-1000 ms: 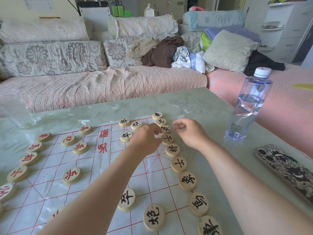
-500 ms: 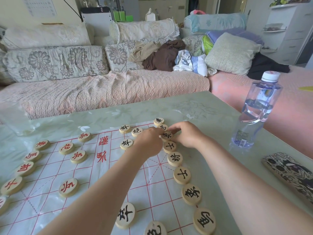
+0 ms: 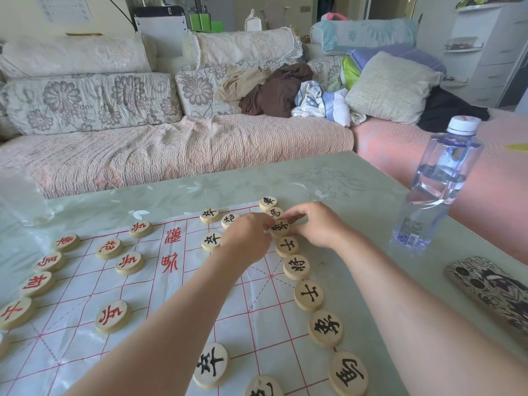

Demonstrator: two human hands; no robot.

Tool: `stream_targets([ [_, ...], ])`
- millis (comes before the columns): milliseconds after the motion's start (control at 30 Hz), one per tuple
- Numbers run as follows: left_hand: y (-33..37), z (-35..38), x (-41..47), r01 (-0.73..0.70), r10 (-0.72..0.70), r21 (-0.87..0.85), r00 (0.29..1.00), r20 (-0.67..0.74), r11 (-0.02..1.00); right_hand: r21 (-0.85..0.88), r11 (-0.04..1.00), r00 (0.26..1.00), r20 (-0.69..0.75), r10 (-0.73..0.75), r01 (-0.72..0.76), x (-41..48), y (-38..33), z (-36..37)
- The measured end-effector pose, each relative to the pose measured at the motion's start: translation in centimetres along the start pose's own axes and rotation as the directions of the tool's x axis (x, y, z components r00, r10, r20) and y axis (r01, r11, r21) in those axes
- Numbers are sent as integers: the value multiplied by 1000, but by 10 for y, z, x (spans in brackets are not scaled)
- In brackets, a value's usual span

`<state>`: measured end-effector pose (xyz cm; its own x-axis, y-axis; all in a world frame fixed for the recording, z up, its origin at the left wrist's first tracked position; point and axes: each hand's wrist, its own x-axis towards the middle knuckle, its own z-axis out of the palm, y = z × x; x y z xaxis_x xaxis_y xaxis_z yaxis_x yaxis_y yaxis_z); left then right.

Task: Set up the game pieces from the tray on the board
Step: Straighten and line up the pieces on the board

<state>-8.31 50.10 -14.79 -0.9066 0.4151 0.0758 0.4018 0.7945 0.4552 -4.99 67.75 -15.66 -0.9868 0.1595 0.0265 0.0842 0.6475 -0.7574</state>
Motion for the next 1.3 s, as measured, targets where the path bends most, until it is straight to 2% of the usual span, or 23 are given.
stream_targets([
  [500,-2,5,4,44,-46,-42,998,-44,998,5,1000,1000,-12,-20,20,0,1,0],
  [633,-3,1,8,70,-77,-91,994,-72,993,35,999,997,-71,13,-10,6,3,-4],
  [767,-4,-5,18,61,-65,-78,996,-54,995,27,1000,993,-119,1,2,18,1,-2],
  [1067,4,-13,35,42,-49,74,994,100,996,10,1000,998,-63,-22,22,42,-2,9],
  [1300,-12,-8,39,74,-74,2,997,-12,997,-10,1000,993,-116,-24,23,51,5,9],
])
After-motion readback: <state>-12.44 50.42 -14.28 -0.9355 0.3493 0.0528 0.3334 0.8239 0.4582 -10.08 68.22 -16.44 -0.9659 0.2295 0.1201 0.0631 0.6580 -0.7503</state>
